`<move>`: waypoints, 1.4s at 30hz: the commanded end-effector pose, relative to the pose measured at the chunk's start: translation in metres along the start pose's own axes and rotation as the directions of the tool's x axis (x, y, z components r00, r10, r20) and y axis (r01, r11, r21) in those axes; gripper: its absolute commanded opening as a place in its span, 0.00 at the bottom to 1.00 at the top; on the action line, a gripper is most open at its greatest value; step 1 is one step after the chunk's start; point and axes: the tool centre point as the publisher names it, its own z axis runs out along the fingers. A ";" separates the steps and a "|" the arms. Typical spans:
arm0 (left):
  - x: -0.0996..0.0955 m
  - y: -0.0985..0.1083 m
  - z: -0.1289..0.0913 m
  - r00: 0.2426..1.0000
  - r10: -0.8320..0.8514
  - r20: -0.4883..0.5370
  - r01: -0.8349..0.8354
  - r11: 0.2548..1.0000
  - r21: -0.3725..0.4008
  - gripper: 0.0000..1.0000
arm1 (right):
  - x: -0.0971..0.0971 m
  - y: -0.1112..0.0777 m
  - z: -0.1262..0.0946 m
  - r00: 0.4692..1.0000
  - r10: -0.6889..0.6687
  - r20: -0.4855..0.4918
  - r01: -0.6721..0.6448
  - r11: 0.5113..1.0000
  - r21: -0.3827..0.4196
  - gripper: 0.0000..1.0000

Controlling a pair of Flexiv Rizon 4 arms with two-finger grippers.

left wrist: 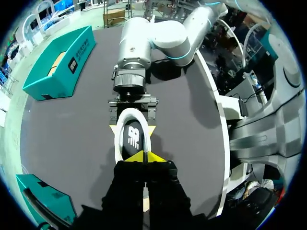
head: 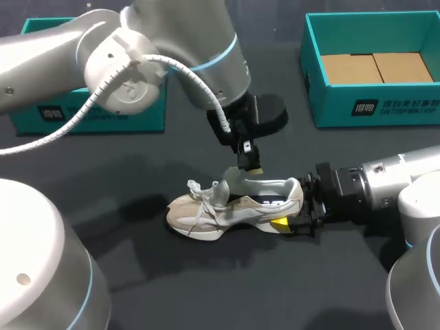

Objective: Take the shoe out of the shoebox, open the shoe tongue, remove and reinsert the insole, then place the shoe into the shoebox

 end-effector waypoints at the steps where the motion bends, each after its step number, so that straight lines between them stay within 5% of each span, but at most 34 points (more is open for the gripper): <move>1: 0.000 -0.010 -0.001 1.000 0.009 0.000 -0.009 0.999 -0.044 0.00 | 0.000 -0.001 0.002 1.000 0.001 0.000 -0.001 1.000 0.004 0.00; 9: 0.008 -0.016 0.043 0.989 0.133 0.069 -0.127 0.989 -0.080 0.00 | 0.000 -0.001 0.002 1.000 0.001 0.000 -0.001 1.000 0.004 0.00; 21: 0.008 -0.016 0.043 0.989 0.133 0.069 -0.127 0.989 -0.080 0.00 | 0.000 -0.001 0.002 1.000 0.001 0.000 -0.001 1.000 0.004 0.00; 28: 0.001 -0.002 0.085 0.978 0.137 0.156 -0.120 0.987 -0.111 0.00 | 0.000 -0.001 0.002 1.000 0.001 0.000 -0.001 1.000 0.004 0.00; 39: 0.000 0.002 0.087 0.976 0.141 0.164 -0.124 0.986 -0.111 0.00 | 0.000 -0.001 0.002 1.000 0.001 0.000 -0.001 1.000 0.004 0.00; 42: -0.009 0.007 0.108 0.985 0.113 0.129 -0.099 0.989 -0.112 0.00 | 0.000 -0.001 0.002 1.000 0.001 0.000 -0.001 1.000 0.004 0.00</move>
